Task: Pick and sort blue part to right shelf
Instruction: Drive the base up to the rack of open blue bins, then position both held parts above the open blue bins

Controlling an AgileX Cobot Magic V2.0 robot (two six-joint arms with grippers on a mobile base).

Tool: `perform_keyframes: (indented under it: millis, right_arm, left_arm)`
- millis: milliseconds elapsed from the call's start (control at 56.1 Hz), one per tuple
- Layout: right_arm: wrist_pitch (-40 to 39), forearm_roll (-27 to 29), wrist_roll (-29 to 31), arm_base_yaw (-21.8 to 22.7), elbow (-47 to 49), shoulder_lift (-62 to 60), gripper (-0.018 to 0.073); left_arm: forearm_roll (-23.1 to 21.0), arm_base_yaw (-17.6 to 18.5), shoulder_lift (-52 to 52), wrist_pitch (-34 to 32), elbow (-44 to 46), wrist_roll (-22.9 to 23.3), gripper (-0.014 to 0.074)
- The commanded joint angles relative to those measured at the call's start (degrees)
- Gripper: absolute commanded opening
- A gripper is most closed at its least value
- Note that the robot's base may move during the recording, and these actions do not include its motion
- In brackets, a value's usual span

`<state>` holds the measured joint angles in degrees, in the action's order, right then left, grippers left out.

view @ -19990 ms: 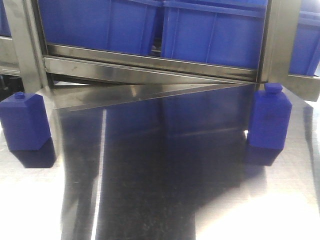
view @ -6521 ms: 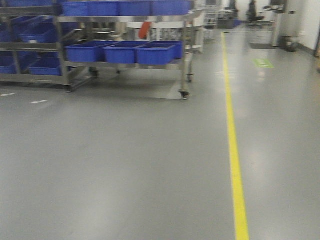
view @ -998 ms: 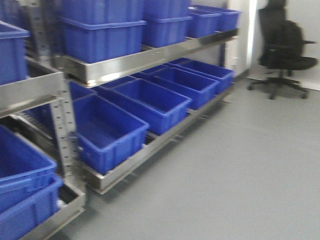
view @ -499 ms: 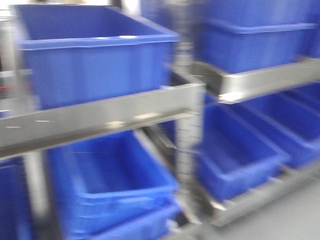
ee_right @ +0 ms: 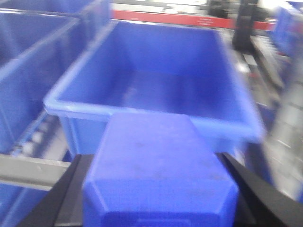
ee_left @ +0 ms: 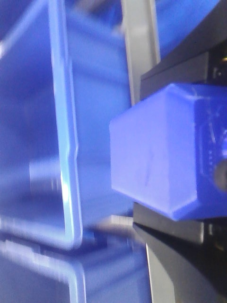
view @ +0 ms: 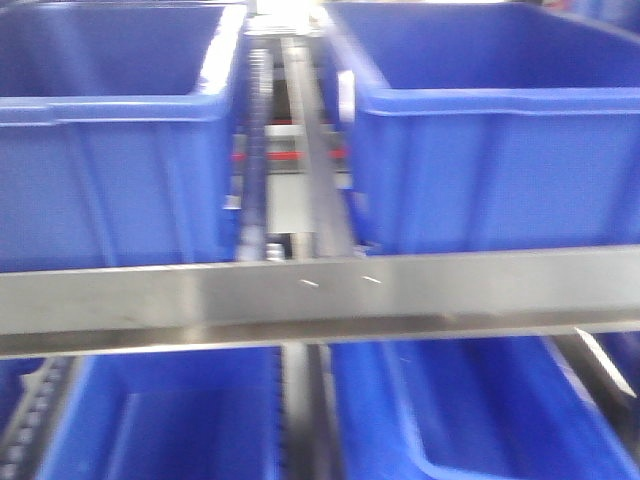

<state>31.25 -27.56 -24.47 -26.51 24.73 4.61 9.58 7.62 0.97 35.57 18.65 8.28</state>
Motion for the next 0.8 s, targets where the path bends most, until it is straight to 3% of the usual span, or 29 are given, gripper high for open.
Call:
perform_keyframes:
  millis: [0,784]
  right_arm:
    - [-4.99,-1.91,0.5,0.21,1.66,0.97,0.0237]
    - [-4.99,-1.91,0.5,0.21,1.66,0.97,0.0237]
  left_arm:
    - [0.28,-0.01,1.1,-5.31,1.42,0.38,0.0366]
    - [0.28,-0.01,1.1,-5.31,1.42,0.38,0.0366]
